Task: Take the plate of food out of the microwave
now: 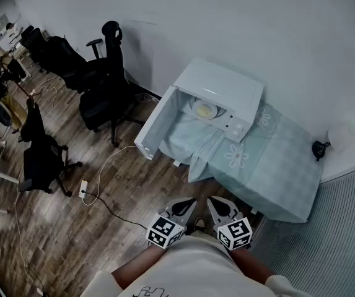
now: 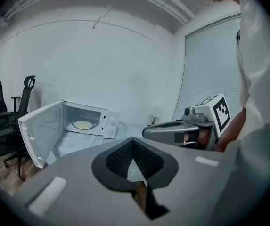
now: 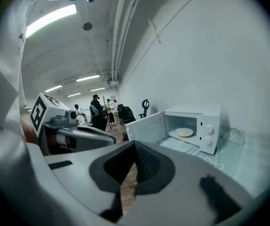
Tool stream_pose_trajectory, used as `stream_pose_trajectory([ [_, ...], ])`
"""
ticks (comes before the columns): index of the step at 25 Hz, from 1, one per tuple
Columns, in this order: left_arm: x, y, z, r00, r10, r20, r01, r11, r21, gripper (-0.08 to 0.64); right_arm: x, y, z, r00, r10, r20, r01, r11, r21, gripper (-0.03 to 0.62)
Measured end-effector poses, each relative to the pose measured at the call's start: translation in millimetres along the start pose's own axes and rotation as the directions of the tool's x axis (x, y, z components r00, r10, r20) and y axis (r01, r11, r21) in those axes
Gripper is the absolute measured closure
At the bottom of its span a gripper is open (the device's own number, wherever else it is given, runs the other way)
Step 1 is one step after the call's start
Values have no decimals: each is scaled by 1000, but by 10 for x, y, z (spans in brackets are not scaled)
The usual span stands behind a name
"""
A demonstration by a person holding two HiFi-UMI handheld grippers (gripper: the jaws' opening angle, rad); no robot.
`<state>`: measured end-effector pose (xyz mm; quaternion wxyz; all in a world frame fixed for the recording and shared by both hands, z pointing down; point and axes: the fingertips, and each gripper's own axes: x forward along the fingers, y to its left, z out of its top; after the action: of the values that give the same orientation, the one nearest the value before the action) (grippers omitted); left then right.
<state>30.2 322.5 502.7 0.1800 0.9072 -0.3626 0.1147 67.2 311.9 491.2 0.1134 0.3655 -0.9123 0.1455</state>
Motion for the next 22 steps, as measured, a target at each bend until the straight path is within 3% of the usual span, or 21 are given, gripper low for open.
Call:
stream_pose_trajectory([
  [8,234,-33,84,1000,21,-4,-21,1000,-10,557,-82,-222,44,1000,3,9,-3,1000,-1,580],
  [12,418,-61,108,999,38,-13,-38,999,-18,557,-122,-394,6,999,44,7,-44,998,50,578],
  [22,748,-168,-55,996,63,-63,-67,996,-64,557,-118,-816,-288,997,62,-39,-58,994,88,578],
])
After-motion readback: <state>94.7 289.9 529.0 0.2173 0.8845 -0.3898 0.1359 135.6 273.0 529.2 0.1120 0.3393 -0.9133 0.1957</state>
